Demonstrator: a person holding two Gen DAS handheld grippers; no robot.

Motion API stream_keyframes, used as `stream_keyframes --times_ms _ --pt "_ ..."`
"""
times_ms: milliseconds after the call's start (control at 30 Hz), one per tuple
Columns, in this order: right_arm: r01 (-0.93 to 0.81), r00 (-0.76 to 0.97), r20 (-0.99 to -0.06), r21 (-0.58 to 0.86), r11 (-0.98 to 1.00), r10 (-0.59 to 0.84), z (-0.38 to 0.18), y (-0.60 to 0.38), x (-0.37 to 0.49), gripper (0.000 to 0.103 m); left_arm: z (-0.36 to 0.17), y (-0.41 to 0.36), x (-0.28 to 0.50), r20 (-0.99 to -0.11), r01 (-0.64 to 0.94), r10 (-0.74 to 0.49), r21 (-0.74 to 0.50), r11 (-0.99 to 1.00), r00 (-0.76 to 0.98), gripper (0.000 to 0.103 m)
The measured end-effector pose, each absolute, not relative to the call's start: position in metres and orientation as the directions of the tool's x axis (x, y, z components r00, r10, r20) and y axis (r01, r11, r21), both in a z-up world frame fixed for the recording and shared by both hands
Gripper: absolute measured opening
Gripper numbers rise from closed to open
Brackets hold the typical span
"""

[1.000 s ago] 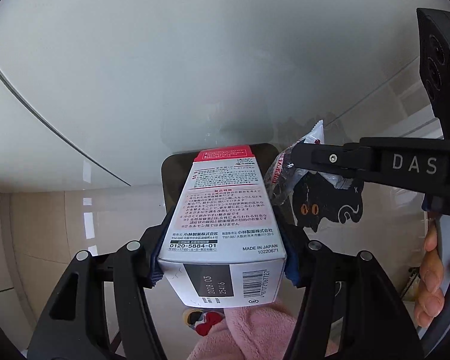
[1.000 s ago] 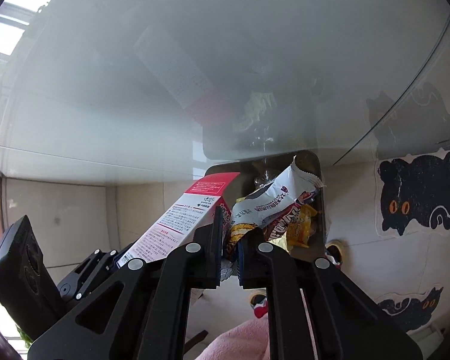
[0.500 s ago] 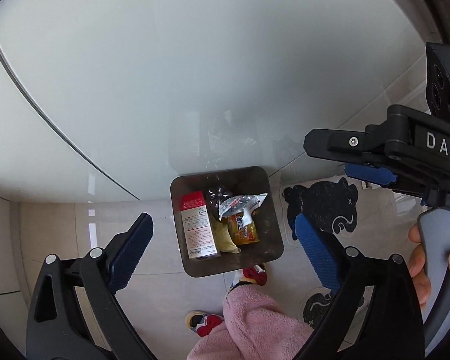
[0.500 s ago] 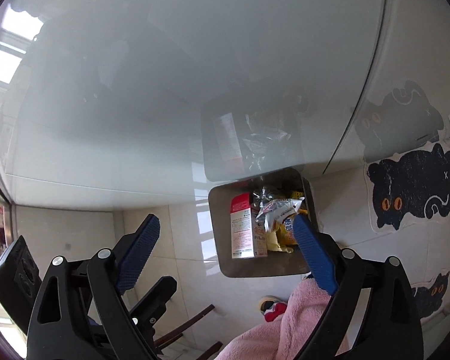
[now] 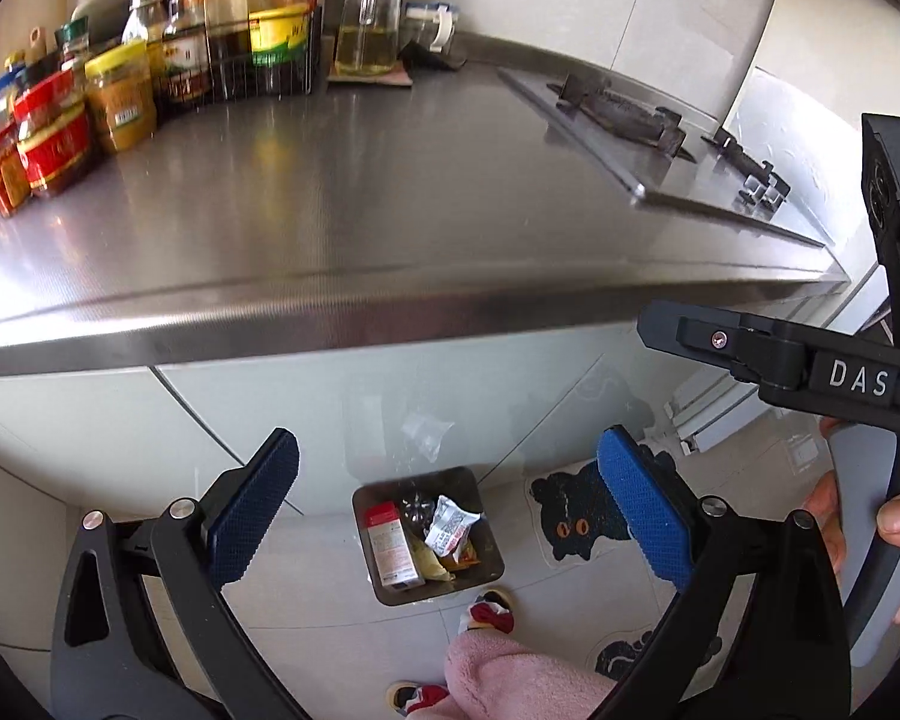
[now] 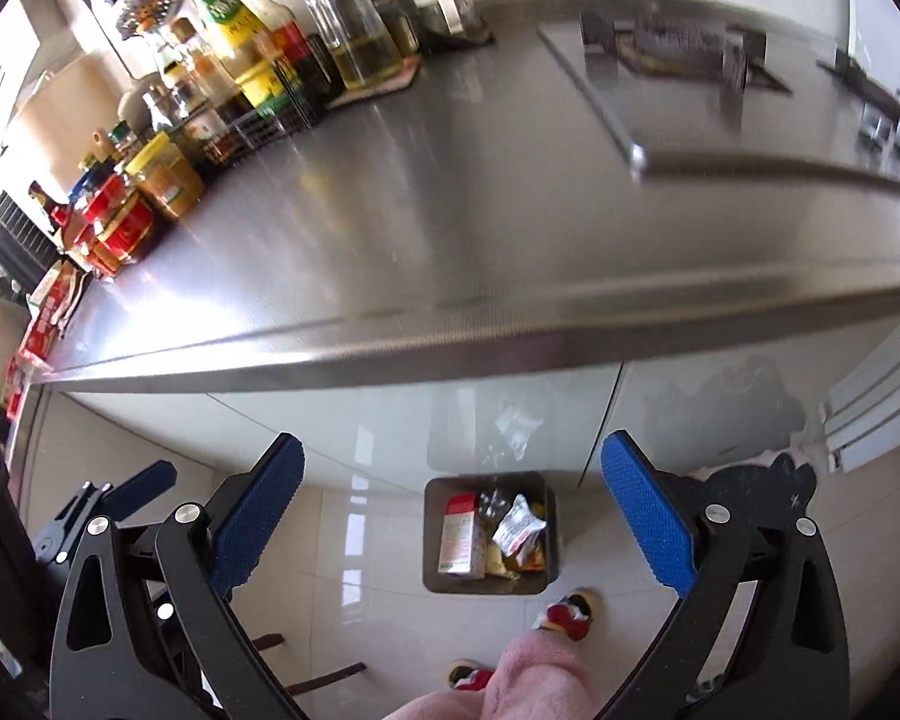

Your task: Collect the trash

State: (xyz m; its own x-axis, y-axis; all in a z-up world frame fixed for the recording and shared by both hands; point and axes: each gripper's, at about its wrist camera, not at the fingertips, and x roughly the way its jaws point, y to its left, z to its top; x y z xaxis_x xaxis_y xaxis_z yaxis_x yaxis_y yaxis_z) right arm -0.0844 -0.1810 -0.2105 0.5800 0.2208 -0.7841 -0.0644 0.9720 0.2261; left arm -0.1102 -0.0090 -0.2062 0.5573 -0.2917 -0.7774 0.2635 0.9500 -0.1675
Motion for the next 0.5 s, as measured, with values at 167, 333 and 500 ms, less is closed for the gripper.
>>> stream_keyframes --times_ms 167,333,500 --pt "-0.090 0.659 -0.733 0.144 0.985 0.168 -0.156 -0.182 -0.091 0.100 -0.155 -0.016 -0.110 -0.737 0.259 -0.275 -0.139 0.956 0.618 0.095" --pt "-0.041 0.712 -0.699 0.063 0.997 0.073 -0.111 -0.183 -0.103 0.100 -0.096 -0.012 -0.116 -0.697 0.223 -0.220 -0.089 0.971 0.683 0.095" --pt "-0.017 0.766 -0.642 0.029 0.999 0.031 -0.074 -0.187 -0.119 0.100 -0.052 0.000 -0.124 -0.633 0.142 -0.151 -0.064 0.988 0.759 0.095"
